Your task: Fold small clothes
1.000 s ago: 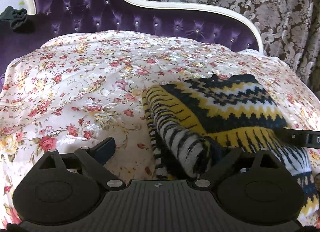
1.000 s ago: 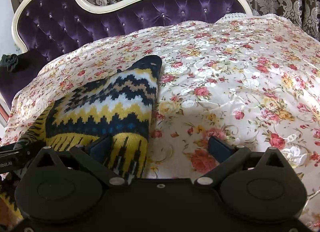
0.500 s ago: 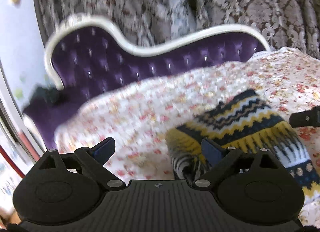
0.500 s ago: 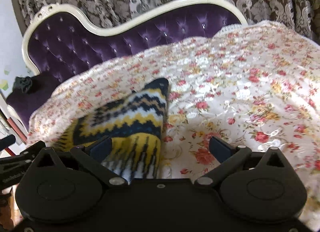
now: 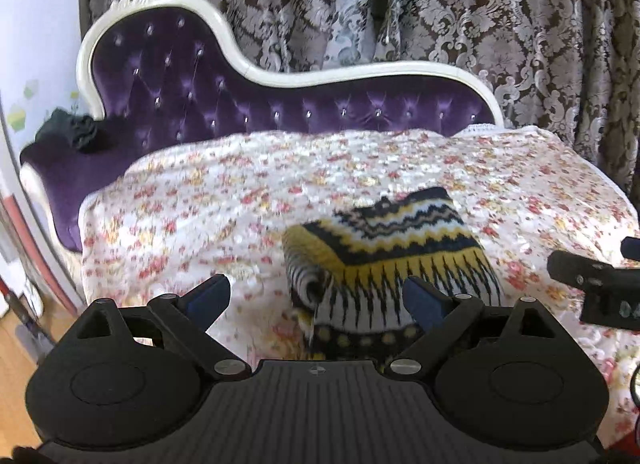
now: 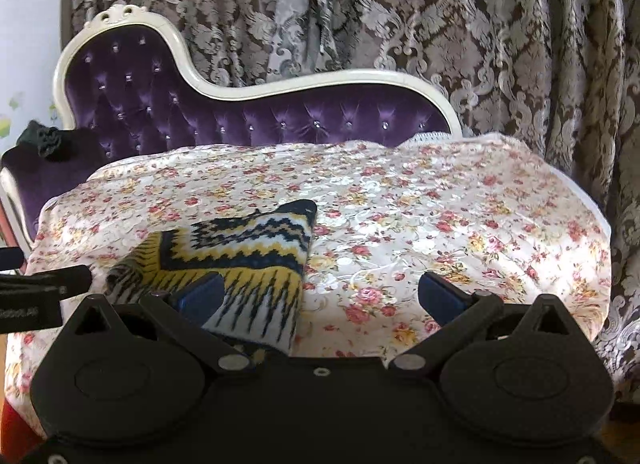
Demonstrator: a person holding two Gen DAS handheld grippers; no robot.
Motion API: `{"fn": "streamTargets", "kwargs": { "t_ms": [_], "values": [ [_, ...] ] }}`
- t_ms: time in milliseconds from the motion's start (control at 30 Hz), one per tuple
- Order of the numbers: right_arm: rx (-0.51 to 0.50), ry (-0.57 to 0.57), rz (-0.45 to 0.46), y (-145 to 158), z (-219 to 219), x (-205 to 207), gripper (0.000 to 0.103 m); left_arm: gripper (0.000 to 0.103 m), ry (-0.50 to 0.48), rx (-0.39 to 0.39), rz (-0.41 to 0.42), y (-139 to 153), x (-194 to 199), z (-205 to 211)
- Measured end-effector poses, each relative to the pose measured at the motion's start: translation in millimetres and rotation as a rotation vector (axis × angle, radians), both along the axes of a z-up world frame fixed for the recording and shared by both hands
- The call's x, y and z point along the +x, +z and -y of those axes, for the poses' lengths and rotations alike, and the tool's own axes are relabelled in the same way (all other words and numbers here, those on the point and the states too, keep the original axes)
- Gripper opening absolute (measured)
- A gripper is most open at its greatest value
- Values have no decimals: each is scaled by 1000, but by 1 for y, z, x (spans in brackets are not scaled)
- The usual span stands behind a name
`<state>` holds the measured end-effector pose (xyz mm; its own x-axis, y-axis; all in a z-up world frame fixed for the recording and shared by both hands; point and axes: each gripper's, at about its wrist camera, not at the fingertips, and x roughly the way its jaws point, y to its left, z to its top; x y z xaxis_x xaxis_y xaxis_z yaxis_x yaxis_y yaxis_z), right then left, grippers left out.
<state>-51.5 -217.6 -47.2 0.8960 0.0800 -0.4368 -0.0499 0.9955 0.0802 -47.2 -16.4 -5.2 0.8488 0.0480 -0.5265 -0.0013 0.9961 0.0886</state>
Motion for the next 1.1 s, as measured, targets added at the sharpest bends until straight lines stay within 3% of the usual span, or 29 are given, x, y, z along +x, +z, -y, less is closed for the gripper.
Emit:
{"fn": "streamTargets", "kwargs": {
  "t_ms": [100, 200, 333, 500, 1100],
  "values": [
    [52, 57, 6, 1, -2, -13, 102, 94, 9, -23, -29, -4, -7, -5],
    [38, 81, -27, 0, -10, -20, 102, 94, 26, -38, -55, -8, -14, -7],
    [4, 80, -53, -6, -19, -24, 102, 94, 40, -48, -90, -12, -19, -12],
    [56, 89, -109, -13, -19, -29, 102, 94, 58, -39, -108, -17, -24, -12],
    [30, 60, -154, -18, -24, -33, 102, 94, 75, -51, -154, -28, -32, -15]
  ]
}}
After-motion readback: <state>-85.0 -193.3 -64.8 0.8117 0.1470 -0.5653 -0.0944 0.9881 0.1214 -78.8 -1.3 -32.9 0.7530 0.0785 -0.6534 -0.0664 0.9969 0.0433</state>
